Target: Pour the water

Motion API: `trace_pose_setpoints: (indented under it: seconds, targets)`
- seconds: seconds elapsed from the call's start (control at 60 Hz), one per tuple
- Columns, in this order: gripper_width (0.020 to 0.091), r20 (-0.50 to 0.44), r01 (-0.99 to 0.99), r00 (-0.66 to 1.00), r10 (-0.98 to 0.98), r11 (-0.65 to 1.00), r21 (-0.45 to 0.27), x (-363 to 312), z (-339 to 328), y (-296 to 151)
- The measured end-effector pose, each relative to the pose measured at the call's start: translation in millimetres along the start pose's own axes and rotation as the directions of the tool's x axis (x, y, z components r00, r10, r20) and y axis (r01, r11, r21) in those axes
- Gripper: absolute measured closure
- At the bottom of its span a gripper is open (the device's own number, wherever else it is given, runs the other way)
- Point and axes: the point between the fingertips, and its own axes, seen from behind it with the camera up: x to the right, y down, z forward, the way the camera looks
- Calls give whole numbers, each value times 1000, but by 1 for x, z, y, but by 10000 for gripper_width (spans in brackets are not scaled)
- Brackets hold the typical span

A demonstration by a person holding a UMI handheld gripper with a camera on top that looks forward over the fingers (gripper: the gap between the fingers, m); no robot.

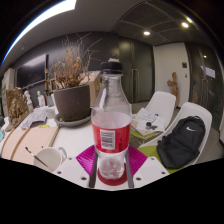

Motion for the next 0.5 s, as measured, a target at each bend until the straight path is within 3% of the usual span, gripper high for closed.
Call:
trace_pose_setpoints:
  seconds: [0.05,0.117,0.167,0.217,0.5]
  targets:
    - [563,1,3,1000,-2,1000,-31,0,-3,4]
    - [232,-8,10,1000,-10,999,-49,1,-12,3]
    - [283,-26,20,999,-21,999,-51,4,-23,-3]
    - [242,-47,31,998,-34,998,-55,5,-37,-12]
    - [242,-38,91,995,-95,992,-88,-44,-175,-70]
